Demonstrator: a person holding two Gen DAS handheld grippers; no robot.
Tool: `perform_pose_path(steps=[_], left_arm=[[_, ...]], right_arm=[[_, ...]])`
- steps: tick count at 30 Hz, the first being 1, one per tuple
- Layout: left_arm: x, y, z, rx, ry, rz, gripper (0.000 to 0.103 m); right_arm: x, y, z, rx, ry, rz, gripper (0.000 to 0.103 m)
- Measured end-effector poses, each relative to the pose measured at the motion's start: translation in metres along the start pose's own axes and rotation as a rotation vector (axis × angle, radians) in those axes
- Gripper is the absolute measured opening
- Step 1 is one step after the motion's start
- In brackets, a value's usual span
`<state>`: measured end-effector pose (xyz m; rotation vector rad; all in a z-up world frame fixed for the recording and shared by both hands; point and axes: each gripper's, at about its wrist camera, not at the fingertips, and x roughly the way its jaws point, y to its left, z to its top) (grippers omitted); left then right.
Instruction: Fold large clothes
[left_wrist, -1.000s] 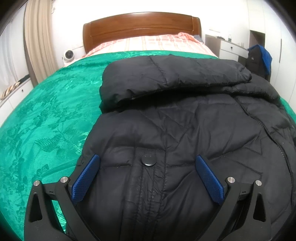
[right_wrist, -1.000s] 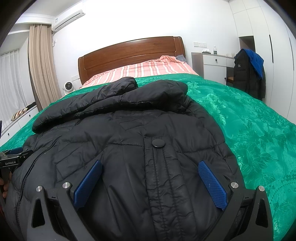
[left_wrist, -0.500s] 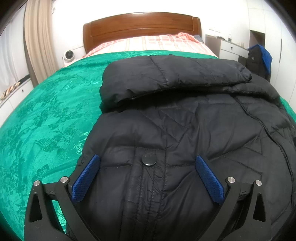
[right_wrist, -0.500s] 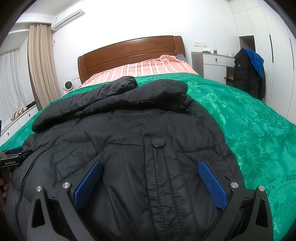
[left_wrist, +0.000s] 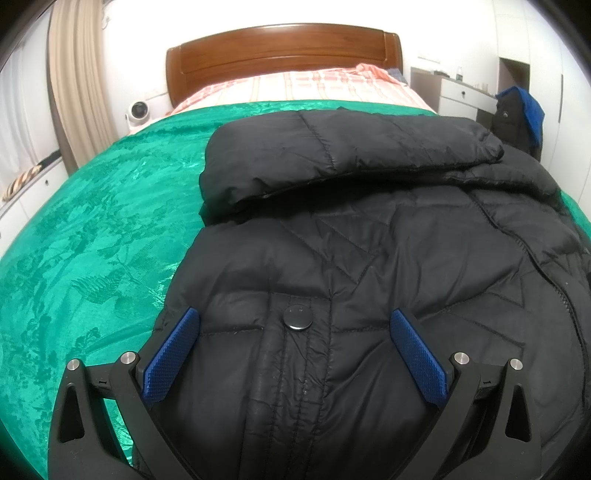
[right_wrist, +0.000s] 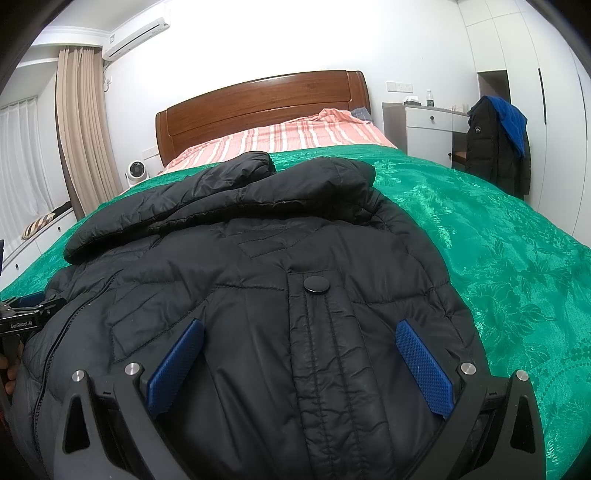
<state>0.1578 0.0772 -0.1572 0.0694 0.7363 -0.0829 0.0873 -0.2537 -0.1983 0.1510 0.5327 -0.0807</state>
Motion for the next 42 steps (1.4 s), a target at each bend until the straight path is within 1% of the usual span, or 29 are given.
perform_pose_path(steps=[19,21,23,25,27,28,30,31,32,33,35,36,37,39,40,41,42], left_arm=[[0.000,-0.001,0.001,0.004,0.010,0.016,0.103],[-0.003,-0.001,0.002,0.002,0.023,0.034,0.103],[-0.012,0.004,0.002,-0.005,0.033,0.066,0.102],[-0.028,0.015,-0.002,-0.020,0.029,0.066,0.102],[-0.049,0.033,-0.008,-0.023,0.026,0.080,0.102],[-0.056,0.041,-0.011,-0.016,0.026,0.096,0.102],[-0.075,0.065,-0.019,-0.002,0.031,0.155,0.102],[-0.083,0.080,-0.023,-0.008,0.047,0.177,0.102],[-0.091,0.093,-0.027,-0.027,0.066,0.168,0.102],[-0.097,0.102,-0.032,-0.051,0.083,0.137,0.102],[-0.107,0.117,-0.044,-0.123,0.126,0.028,0.102],[-0.109,0.120,-0.053,-0.165,0.165,-0.047,0.102],[-0.107,0.119,-0.060,-0.180,0.197,-0.086,0.102],[-0.097,0.107,-0.078,-0.178,0.310,-0.158,0.102],[-0.095,0.100,-0.084,-0.168,0.340,-0.172,0.098],[-0.094,0.093,-0.091,-0.147,0.360,-0.176,0.095],[-0.095,0.086,-0.095,-0.110,0.364,-0.160,0.089]], right_arm=[[0.001,0.001,-0.001,-0.002,0.008,-0.001,0.103],[0.001,0.000,0.000,-0.002,0.020,0.005,0.103],[0.001,-0.003,0.004,0.008,0.052,0.033,0.103],[-0.008,-0.012,0.011,0.040,0.087,0.074,0.102],[-0.032,-0.033,0.020,0.114,0.091,0.093,0.102],[-0.043,-0.043,0.023,0.139,0.088,0.091,0.102],[-0.066,-0.069,0.029,0.177,0.100,0.071,0.102],[-0.078,-0.087,0.029,0.190,0.135,0.048,0.102],[-0.084,-0.099,0.029,0.197,0.174,0.034,0.102],[-0.088,-0.108,0.028,0.204,0.211,0.034,0.102],[-0.097,-0.124,0.017,0.222,0.323,0.087,0.102],[-0.100,-0.125,0.011,0.226,0.365,0.110,0.102],[-0.103,-0.122,-0.001,0.230,0.432,0.159,0.102],[-0.105,-0.112,-0.017,0.229,0.507,0.226,0.102],[-0.106,-0.104,-0.026,0.219,0.548,0.246,0.102],[-0.106,-0.097,-0.033,0.204,0.578,0.248,0.102],[-0.106,-0.092,-0.040,0.186,0.604,0.244,0.102]])
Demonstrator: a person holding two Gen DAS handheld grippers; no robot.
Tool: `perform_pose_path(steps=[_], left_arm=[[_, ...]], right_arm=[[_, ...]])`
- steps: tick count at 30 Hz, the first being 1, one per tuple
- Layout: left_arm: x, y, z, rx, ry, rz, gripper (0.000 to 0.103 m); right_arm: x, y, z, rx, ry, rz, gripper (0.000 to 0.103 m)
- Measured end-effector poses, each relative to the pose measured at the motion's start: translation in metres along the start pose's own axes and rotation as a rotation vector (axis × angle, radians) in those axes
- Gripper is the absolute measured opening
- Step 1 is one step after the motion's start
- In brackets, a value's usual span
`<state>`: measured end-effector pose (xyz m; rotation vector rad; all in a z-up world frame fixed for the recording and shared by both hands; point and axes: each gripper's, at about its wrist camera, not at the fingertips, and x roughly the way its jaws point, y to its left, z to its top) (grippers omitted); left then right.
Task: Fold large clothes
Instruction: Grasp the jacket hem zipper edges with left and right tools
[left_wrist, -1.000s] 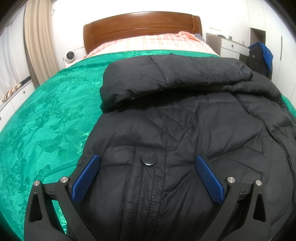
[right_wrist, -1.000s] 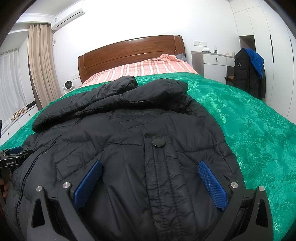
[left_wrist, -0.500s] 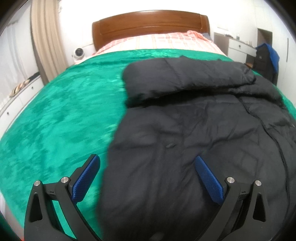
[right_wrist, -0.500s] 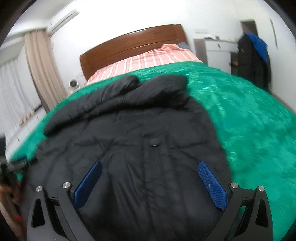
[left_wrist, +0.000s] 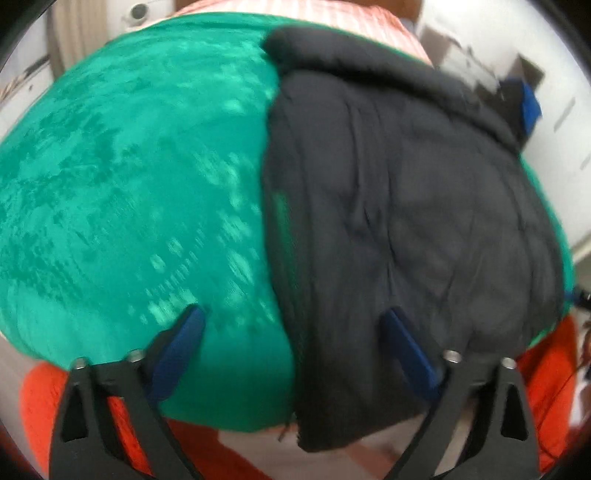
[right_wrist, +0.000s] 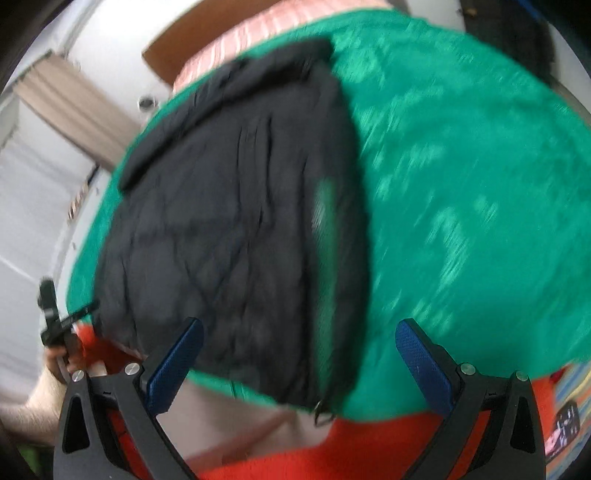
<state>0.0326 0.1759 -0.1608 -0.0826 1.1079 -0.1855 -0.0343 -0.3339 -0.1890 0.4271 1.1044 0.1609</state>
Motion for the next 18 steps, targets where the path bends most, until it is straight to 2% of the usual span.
perform_pose_path(steps=[1,2,4,5,6,8,12,18], left_arm=[[-0.002,-0.005,-0.003,0.027,-0.008,0.014,0.079],[-0.004,-0.008,-0.004,0.029,-0.004,-0.007,0.071],[-0.005,-0.010,-0.005,-0.002,0.034,-0.066,0.030],[-0.005,-0.011,-0.007,-0.007,0.049,-0.070,0.026],[-0.008,-0.014,-0.008,0.005,0.049,-0.058,0.019],[-0.018,-0.017,-0.009,0.018,0.042,-0.055,0.014],[-0.047,-0.012,-0.015,-0.008,0.066,-0.121,0.012],[-0.092,-0.005,-0.059,-0.013,0.143,-0.178,0.012]], right_arm=[[0.006,0.004,-0.006,-0.016,0.022,-0.013,0.101],[0.010,0.006,-0.009,-0.025,0.036,-0.019,0.094],[0.016,0.011,-0.016,-0.031,0.067,-0.020,0.068],[0.016,0.013,-0.019,-0.038,0.067,-0.060,0.047],[0.015,0.015,-0.022,-0.050,0.059,-0.110,0.031],[0.003,0.013,-0.027,-0.020,0.034,-0.063,0.021],[-0.039,0.022,-0.044,-0.046,0.000,-0.036,0.020],[-0.090,0.028,-0.077,-0.009,0.089,0.070,0.019]])
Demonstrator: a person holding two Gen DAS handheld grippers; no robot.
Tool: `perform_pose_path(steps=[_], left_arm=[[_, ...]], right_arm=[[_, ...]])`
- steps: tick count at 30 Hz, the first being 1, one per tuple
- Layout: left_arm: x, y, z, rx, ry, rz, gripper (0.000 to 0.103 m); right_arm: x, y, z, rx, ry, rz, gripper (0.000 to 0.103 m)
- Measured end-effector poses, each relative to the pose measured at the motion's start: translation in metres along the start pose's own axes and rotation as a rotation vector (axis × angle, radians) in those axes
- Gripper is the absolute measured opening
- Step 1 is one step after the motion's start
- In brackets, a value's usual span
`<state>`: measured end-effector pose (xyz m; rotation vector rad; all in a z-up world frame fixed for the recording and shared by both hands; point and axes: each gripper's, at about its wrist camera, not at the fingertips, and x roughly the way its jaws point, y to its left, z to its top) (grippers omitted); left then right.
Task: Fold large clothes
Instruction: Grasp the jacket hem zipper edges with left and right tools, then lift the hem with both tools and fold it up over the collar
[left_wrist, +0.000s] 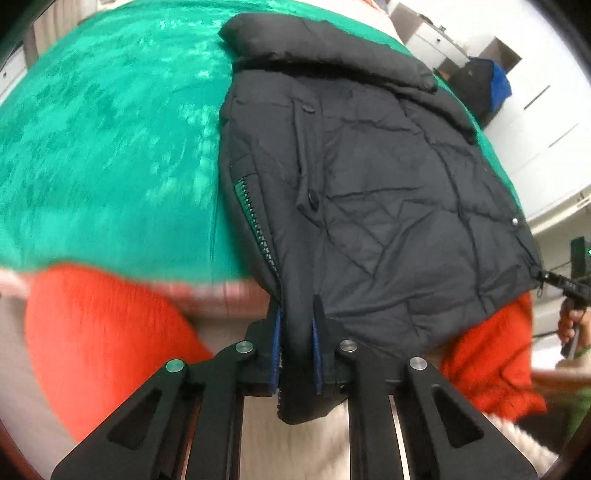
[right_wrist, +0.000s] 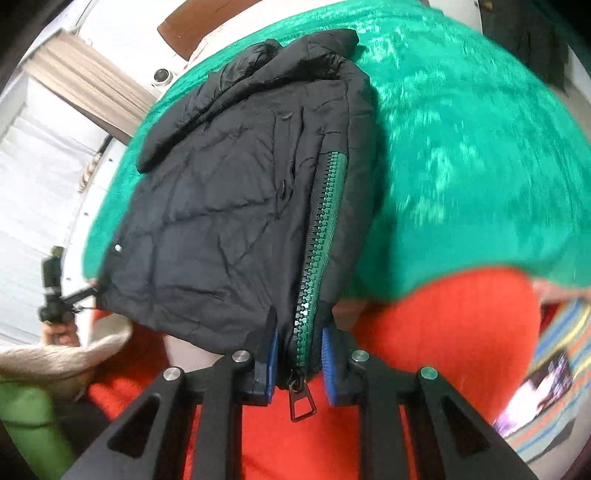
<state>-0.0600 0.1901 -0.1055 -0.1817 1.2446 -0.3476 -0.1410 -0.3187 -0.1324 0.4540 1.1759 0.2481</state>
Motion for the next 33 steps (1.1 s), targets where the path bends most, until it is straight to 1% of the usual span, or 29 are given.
perform_pose_path(steps=[1,2,3,4,5,6,7,8,9,11,12,13,14,15,16,17,18,19,20,21,23,24,25,27,28,29,30,31,33], left_arm=[[-0.011,0.001,-0.003,-0.012,-0.003,-0.017,0.012],[-0.027,0.003,-0.001,-0.034,-0.024,-0.048,0.012],[-0.041,0.005,0.006,-0.049,-0.055,-0.074,0.011],[-0.059,0.007,0.019,-0.063,-0.104,-0.107,0.011],[-0.074,0.008,0.035,-0.067,-0.156,-0.131,0.011],[-0.086,0.010,0.052,-0.065,-0.198,-0.147,0.011],[-0.098,0.012,0.072,-0.054,-0.241,-0.169,0.011],[-0.105,0.010,0.096,-0.041,-0.282,-0.177,0.011],[-0.114,0.007,0.131,-0.015,-0.338,-0.159,0.011],[-0.118,-0.002,0.181,0.019,-0.421,-0.102,0.011],[-0.121,-0.010,0.219,0.034,-0.505,-0.025,0.010],[-0.120,-0.014,0.242,0.043,-0.560,0.028,0.015],[-0.119,-0.020,0.268,0.045,-0.618,0.087,0.025],[-0.113,-0.026,0.302,0.035,-0.652,0.132,0.070],[-0.107,-0.029,0.320,0.021,-0.656,0.160,0.092],[-0.100,-0.031,0.341,-0.009,-0.679,0.204,0.101],[-0.094,-0.032,0.352,-0.020,-0.684,0.222,0.101],[-0.084,-0.033,0.364,-0.021,-0.669,0.234,0.101],[-0.075,-0.035,0.368,-0.022,-0.651,0.249,0.101],[-0.066,-0.036,0.370,-0.018,-0.639,0.261,0.101],[-0.054,-0.037,0.363,0.016,-0.621,0.272,0.101],[-0.044,-0.034,0.357,0.039,-0.607,0.284,0.101],[-0.038,-0.030,0.347,0.052,-0.591,0.302,0.101],[-0.016,-0.012,0.338,0.044,-0.531,0.333,0.101],[-0.002,0.008,0.340,0.018,-0.485,0.322,0.101],[0.004,0.026,0.336,-0.012,-0.445,0.297,0.101],[0.009,0.046,0.330,-0.054,-0.404,0.258,0.101],[0.015,0.055,0.329,-0.085,-0.368,0.225,0.101],[0.037,0.082,0.326,-0.158,-0.251,0.132,0.101]], right_arm=[[-0.010,0.000,-0.004,0.034,-0.017,0.061,0.019],[-0.019,-0.002,-0.004,0.068,-0.050,0.125,0.019],[-0.031,-0.002,-0.001,0.098,-0.090,0.188,0.019],[-0.045,0.000,0.008,0.117,-0.144,0.246,0.019],[-0.059,0.004,0.023,0.115,-0.201,0.291,0.019],[-0.067,0.008,0.036,0.101,-0.240,0.313,0.019],[-0.079,0.015,0.063,0.065,-0.297,0.335,0.018],[-0.085,0.020,0.082,0.042,-0.325,0.342,0.018],[-0.088,0.026,0.111,0.006,-0.357,0.341,0.018],[-0.088,0.047,0.176,-0.077,-0.416,0.314,0.018],[-0.083,0.055,0.206,-0.090,-0.444,0.301,0.019],[-0.075,0.062,0.239,-0.089,-0.476,0.293,0.019],[-0.065,0.068,0.266,-0.088,-0.497,0.299,0.023],[-0.052,0.073,0.292,-0.081,-0.507,0.300,0.037],[-0.036,0.076,0.316,-0.074,-0.510,0.280,0.052],[-0.025,0.079,0.328,-0.064,-0.528,0.225,0.099],[-0.016,0.082,0.332,-0.047,-0.565,0.141,0.100],[-0.006,0.086,0.334,-0.040,-0.589,0.072,0.102],[0.001,0.088,0.335,-0.047,-0.586,0.053,0.102],[0.010,0.093,0.334,-0.064,-0.575,0.040,0.102],[0.030,0.112,0.328,-0.146,-0.532,-0.012,0.102],[0.038,0.120,0.323,-0.194,-0.503,-0.050,0.102],[0.051,0.127,0.325,-0.245,-0.474,-0.101,0.102],[0.071,0.121,0.339,-0.305,-0.430,-0.183,0.102],[0.076,0.117,0.340,-0.319,-0.414,-0.214,0.102],[0.078,0.108,0.345,-0.314,-0.405,-0.226,0.102],[0.078,0.097,0.353,-0.292,-0.399,-0.228,0.102],[0.081,0.085,0.363,-0.266,-0.385,-0.217,0.102],[0.092,0.067,0.384,-0.191,-0.288,-0.178,0.102]])
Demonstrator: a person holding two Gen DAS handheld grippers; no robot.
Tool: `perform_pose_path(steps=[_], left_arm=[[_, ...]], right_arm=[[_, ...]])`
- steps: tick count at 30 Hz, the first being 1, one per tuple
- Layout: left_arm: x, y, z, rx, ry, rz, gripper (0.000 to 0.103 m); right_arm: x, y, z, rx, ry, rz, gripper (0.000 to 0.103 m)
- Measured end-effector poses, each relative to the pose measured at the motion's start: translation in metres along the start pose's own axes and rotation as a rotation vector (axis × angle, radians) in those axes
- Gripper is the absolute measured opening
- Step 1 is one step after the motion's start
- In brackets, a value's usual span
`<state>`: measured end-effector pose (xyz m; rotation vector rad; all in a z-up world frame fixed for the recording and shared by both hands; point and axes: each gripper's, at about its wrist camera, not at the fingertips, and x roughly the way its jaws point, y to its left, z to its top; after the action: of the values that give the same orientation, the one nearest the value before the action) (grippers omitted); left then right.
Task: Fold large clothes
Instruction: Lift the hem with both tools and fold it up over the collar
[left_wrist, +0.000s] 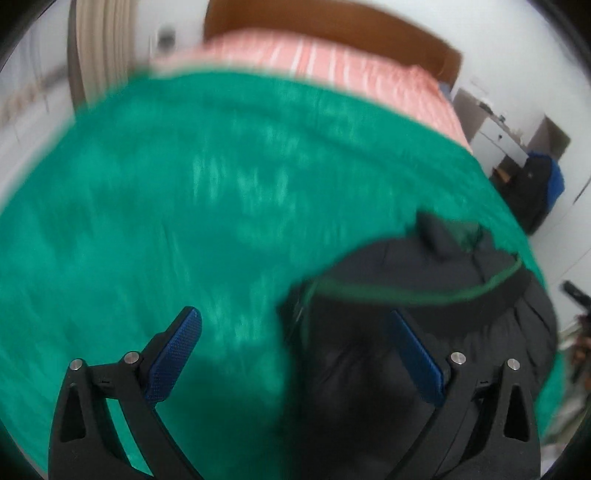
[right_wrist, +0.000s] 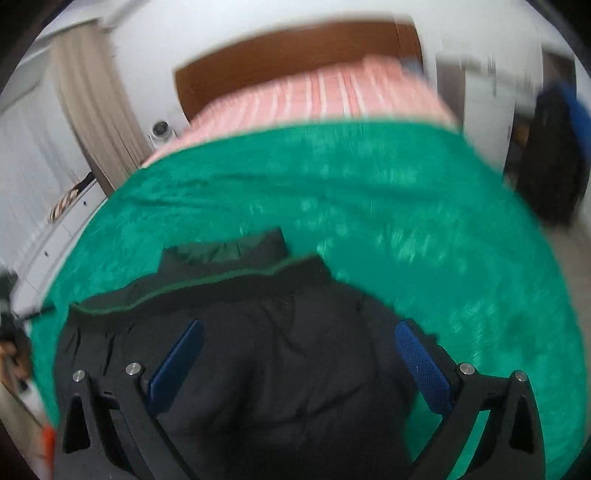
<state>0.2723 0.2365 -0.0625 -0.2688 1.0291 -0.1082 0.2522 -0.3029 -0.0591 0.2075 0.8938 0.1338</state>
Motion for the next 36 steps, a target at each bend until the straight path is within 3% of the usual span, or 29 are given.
perform_pose_path(steps=[2,3,4,5,7,8,10,13,16,18,21,23,27,36], left_arm=[[0.022,0.008,-0.009,-0.038,0.102,-0.065,0.098],[0.027,0.006,-0.012,-0.046,0.125,-0.087,0.080],[0.029,0.001,-0.016,-0.042,0.130,-0.127,0.038],[0.028,-0.009,-0.018,-0.023,0.142,-0.186,0.018],[0.020,-0.027,-0.019,0.071,0.107,-0.121,0.013],[0.012,-0.037,-0.019,0.120,0.079,-0.090,0.013],[-0.013,-0.050,-0.010,0.120,-0.001,-0.110,0.012],[-0.039,-0.069,0.014,0.123,-0.129,-0.135,0.012],[-0.024,-0.102,0.037,0.160,-0.216,-0.040,0.012],[0.022,-0.112,0.039,0.168,-0.184,0.069,0.013],[0.092,-0.099,0.018,0.107,-0.060,0.139,0.014],[0.103,-0.087,0.001,0.083,-0.091,0.104,0.016],[0.106,-0.075,-0.003,0.044,-0.106,0.040,0.021],[0.122,-0.080,-0.007,0.090,-0.137,0.127,0.031]], right_arm=[[0.027,-0.013,0.006,0.064,0.102,0.015,0.101],[0.039,-0.016,0.006,0.076,0.133,0.040,0.083],[0.044,-0.011,0.002,0.052,0.152,0.049,0.060],[0.047,-0.006,0.000,0.015,0.153,0.005,0.017],[0.035,0.010,-0.009,-0.111,0.110,-0.068,0.010],[0.027,0.012,-0.011,-0.153,0.086,-0.090,0.007],[-0.011,0.018,-0.017,-0.235,-0.032,-0.148,0.007],[-0.052,0.001,-0.012,-0.181,-0.163,-0.154,0.006],[-0.044,-0.018,-0.005,-0.094,-0.197,-0.187,0.006],[-0.015,-0.029,-0.006,-0.037,-0.154,-0.204,0.006],[0.040,-0.043,-0.025,0.032,-0.081,-0.221,0.009],[0.061,-0.049,-0.043,0.060,-0.088,-0.202,0.012],[0.071,-0.059,-0.061,0.113,-0.199,-0.177,0.012],[0.082,-0.068,-0.071,0.155,-0.223,-0.121,0.013]])
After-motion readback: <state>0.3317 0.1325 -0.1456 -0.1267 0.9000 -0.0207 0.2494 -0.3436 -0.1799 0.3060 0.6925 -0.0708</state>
